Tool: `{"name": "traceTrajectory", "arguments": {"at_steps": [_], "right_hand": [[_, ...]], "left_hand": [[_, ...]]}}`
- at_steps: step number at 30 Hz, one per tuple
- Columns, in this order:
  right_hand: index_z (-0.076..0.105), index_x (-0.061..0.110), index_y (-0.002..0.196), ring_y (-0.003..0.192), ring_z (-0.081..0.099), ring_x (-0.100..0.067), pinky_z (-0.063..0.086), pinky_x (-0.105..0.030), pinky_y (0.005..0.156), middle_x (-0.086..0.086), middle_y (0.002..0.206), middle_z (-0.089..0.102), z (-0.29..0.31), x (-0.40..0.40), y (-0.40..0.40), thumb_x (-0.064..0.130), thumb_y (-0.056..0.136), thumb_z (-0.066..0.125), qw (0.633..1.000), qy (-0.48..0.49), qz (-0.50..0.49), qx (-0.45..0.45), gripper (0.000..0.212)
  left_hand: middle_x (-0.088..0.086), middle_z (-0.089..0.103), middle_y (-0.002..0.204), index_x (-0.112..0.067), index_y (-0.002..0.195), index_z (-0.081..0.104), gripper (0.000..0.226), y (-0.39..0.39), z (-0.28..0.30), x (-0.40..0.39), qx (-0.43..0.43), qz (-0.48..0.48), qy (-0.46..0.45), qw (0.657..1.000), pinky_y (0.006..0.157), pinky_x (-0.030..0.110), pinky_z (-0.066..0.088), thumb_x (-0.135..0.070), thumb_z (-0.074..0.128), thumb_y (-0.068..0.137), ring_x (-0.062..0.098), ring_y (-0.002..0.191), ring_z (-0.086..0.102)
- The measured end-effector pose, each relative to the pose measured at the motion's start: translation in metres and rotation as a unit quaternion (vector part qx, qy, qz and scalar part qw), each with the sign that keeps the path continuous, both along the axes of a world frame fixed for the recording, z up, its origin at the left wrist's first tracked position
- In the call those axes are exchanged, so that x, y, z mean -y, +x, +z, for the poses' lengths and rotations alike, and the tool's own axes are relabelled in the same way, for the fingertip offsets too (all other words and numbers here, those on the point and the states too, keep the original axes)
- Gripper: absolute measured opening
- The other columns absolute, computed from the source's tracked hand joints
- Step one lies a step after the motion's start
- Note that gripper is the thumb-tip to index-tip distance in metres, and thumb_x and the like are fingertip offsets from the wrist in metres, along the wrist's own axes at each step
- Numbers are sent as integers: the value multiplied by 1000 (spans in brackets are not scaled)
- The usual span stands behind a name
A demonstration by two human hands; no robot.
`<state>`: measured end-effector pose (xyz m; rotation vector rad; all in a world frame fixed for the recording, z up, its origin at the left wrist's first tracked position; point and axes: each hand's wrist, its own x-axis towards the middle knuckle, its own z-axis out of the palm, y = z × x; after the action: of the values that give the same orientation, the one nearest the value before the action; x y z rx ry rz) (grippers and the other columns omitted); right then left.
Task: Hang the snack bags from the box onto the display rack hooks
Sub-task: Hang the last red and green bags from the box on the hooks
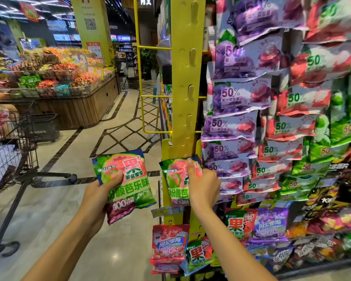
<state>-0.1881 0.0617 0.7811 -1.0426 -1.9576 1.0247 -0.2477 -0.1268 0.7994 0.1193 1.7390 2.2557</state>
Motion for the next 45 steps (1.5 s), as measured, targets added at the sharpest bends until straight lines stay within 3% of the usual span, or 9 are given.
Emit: {"name": "traceTrajectory", "arguments": {"at_steps": [4, 8, 11, 18, 26, 30, 34, 40, 45], "right_hand": [[34, 15, 49, 43, 37, -16, 26, -25, 45, 0, 46, 39, -7, 2, 4, 57, 86, 50, 1000, -2, 9, -4, 58], [25, 19, 44, 37, 17, -7, 13, -21, 42, 7, 39, 20, -9, 5, 13, 49, 87, 54, 988, -34, 70, -136, 60], [21, 19, 46, 35, 15, -11, 12, -19, 38, 7, 41, 15, 3, 6, 20, 44, 88, 56, 983, -37, 54, -170, 61], [22, 17, 50, 43, 18, -14, 11, -26, 47, 1, 45, 20, 13, 6, 17, 46, 90, 54, 987, -42, 9, -158, 59], [30, 13, 51, 44, 33, -12, 21, -26, 41, -1, 47, 36, 15, -1, 3, 45, 93, 49, 997, -21, -40, -58, 56], [33, 16, 53, 50, 42, -19, 29, -28, 50, 2, 49, 38, 5, -2, 6, 46, 93, 49, 999, 17, -40, -2, 53], [31, 16, 53, 46, 34, -9, 27, -27, 50, 2, 49, 37, -1, -1, 12, 45, 92, 49, 999, 13, -32, 2, 52], [30, 16, 51, 41, 28, -11, 17, -25, 43, 2, 46, 32, -10, 5, 24, 50, 90, 48, 1000, -7, -3, -26, 54], [25, 15, 53, 44, 19, -12, 13, -24, 44, 2, 47, 22, -23, 12, 38, 54, 86, 49, 995, -38, 49, -78, 56]], "left_hand": [[4, 74, 69, -8, 92, 63, 9, 2, -1, -2, 0, 2, -3, 1000, 46, 25, 55, -15, 58, 88, 17, 57, 71], [3, 74, 68, -10, 91, 63, 8, 6, 1, -3, 0, 2, -4, 1000, 46, 24, 55, -16, 58, 89, 15, 57, 70], [2, 74, 68, -11, 91, 63, 7, 10, 3, 0, -7, 2, -3, 1000, 46, 23, 55, -16, 58, 89, 15, 57, 70], [2, 74, 70, -11, 92, 63, 8, 18, 2, 3, -5, -1, -9, 1000, 48, 24, 56, -16, 58, 89, 15, 59, 71], [5, 74, 71, -9, 92, 63, 9, 23, -5, -1, -8, -13, -19, 1000, 48, 25, 56, -15, 57, 89, 17, 59, 71], [6, 74, 72, -9, 92, 63, 10, 24, -6, -4, 7, -22, -23, 999, 48, 25, 56, -16, 58, 88, 18, 59, 71], [6, 74, 71, -8, 91, 63, 10, 25, -3, -7, 15, -26, -25, 999, 48, 26, 57, -17, 59, 88, 18, 58, 71], [5, 74, 69, -8, 89, 63, 9, 30, 2, -9, 14, -29, -14, 999, 49, 25, 57, -16, 59, 88, 17, 57, 71], [10, 74, 85, -10, 100, 65, 22, 36, 16, -9, -11, -11, 8, 1000, 53, 29, 58, -24, 63, 84, 20, 64, 72]]}}
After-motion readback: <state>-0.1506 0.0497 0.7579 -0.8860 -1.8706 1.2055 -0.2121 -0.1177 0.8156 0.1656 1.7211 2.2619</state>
